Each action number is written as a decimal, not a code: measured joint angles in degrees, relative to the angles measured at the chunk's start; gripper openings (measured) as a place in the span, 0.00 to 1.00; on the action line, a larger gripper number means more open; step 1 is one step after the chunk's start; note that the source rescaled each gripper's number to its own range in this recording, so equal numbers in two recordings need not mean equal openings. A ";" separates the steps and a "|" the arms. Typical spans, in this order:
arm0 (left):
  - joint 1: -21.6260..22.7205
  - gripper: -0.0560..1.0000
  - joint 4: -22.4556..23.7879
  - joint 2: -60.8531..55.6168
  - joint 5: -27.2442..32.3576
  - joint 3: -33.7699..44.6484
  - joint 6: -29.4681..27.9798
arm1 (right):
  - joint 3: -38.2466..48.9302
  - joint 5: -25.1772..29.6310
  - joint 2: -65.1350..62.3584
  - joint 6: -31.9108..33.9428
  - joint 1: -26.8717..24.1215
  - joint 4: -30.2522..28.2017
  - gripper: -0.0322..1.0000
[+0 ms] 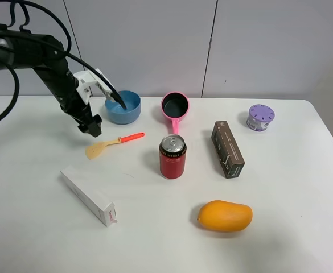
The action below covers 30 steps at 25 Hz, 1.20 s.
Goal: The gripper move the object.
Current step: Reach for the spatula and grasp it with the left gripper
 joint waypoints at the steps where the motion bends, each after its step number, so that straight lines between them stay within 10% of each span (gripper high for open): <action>1: -0.25 0.96 -0.08 0.72 -0.03 0.00 0.56 | 0.00 0.00 0.00 0.00 0.00 0.00 1.00; 30: -3.83 0.96 -3.10 11.66 -2.60 -5.88 1.70 | 0.00 -0.05 0.00 0.00 0.00 0.00 1.00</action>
